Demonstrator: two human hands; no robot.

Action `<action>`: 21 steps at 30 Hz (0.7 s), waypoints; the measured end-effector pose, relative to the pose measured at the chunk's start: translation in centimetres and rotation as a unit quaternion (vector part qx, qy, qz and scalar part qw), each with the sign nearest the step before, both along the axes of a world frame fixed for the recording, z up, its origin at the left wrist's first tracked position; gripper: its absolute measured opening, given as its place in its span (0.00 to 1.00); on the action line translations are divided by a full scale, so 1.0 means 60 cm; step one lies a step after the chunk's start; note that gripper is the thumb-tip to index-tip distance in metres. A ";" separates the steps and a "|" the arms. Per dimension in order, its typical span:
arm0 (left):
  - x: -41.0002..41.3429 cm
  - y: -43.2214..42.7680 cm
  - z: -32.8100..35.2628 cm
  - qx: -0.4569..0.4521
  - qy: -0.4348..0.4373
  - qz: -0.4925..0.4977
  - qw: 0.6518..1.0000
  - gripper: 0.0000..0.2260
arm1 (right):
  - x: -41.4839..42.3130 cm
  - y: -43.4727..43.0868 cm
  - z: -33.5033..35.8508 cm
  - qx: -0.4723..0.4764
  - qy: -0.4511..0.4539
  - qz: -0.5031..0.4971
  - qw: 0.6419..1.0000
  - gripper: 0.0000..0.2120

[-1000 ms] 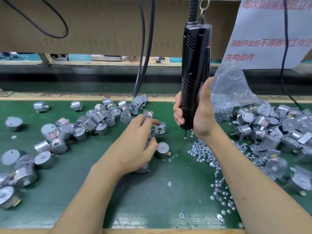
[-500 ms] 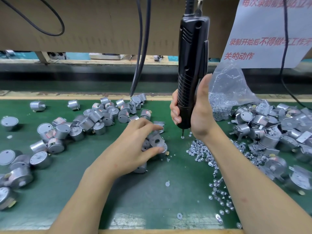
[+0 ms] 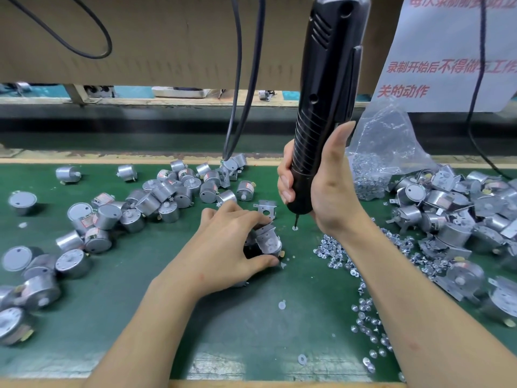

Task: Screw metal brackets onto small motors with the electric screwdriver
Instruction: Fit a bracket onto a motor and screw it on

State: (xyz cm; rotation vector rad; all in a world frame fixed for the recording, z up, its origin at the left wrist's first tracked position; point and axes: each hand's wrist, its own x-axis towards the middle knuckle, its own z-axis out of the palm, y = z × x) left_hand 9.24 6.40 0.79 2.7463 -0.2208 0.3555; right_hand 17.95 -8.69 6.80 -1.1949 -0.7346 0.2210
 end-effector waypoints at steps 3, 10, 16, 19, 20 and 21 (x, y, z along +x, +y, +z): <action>-0.001 -0.001 0.001 0.000 -0.005 0.003 1.000 0.27 | -0.007 0.005 0.000 0.010 0.003 0.016 1.000 0.35; 0.002 -0.012 0.005 0.010 0.007 0.026 1.000 0.28 | -0.015 0.010 -0.002 0.018 0.010 0.040 0.999 0.35; 0.002 -0.011 0.005 0.016 0.015 0.022 1.000 0.26 | -0.020 0.013 -0.005 0.005 0.013 0.057 0.998 0.36; 0.001 -0.008 0.005 0.004 0.015 0.014 1.000 0.25 | -0.021 0.013 -0.005 0.001 0.015 0.063 0.998 0.36; 0.001 -0.008 0.005 0.003 0.015 0.012 1.000 0.24 | -0.022 0.014 -0.005 0.000 0.015 0.065 0.998 0.36; 0.001 -0.007 0.005 0.004 0.014 0.010 1.000 0.24 | -0.022 0.013 -0.005 -0.002 0.016 0.066 0.998 0.36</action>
